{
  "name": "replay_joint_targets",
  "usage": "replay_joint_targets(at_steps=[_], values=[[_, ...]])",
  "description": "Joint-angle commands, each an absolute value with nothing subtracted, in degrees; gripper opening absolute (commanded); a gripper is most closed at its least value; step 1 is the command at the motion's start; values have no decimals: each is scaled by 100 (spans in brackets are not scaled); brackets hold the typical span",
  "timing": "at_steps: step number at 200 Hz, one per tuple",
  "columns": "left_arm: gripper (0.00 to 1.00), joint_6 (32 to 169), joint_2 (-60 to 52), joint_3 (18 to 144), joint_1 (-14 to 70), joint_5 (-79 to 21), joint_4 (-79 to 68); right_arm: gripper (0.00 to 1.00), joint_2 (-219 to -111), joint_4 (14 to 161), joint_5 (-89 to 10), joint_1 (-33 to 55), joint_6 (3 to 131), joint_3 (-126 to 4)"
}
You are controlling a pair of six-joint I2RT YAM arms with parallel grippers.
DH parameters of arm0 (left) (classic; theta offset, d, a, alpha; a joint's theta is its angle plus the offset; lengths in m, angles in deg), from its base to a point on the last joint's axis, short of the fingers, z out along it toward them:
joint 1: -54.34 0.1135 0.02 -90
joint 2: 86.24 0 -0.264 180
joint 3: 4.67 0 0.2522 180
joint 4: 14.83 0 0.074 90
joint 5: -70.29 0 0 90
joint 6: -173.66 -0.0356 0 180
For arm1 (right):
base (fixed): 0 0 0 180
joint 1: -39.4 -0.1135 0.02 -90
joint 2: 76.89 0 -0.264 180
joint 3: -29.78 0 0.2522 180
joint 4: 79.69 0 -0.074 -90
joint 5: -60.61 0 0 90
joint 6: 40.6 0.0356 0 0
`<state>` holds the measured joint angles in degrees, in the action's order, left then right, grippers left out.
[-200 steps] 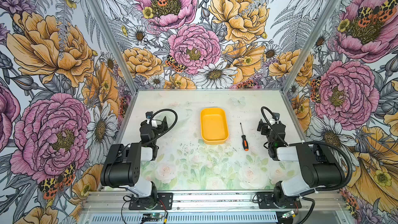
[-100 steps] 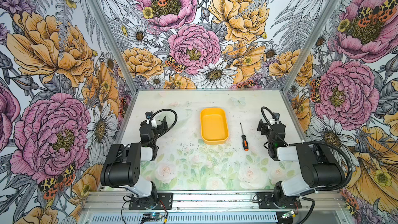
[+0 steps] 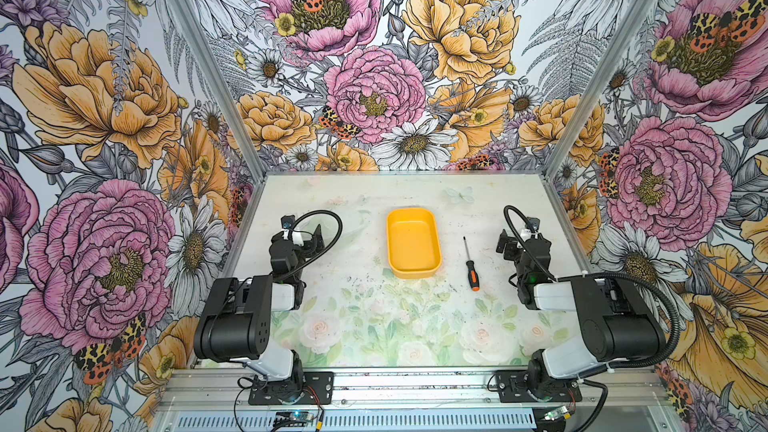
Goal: Put the screwdriver in the bin
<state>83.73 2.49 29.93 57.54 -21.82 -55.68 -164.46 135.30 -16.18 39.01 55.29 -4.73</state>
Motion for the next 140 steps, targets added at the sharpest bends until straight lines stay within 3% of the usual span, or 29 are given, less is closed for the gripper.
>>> replay_joint_targets(at_steps=[1,43,82,109,140], values=[[99,8432,259,2834,5821,-2462,-6002,100,-16461,13738,-1650,3914,5510,-559],[99,8277,-522,2711,5747,-2584,-5552,97,-15670,12918,-1722,3892,5424,-662],[99,8340,-1889,3161,5453,-2439,-3412,88,-14351,9688,-1683,3810,6022,-1710],[99,8713,-2783,3360,5150,-2337,-2375,89,-14039,7977,-2607,3703,6289,-2386],[99,9311,-3520,3309,4689,-2268,-1831,89,-13891,7460,-4050,3627,6968,-2373]])
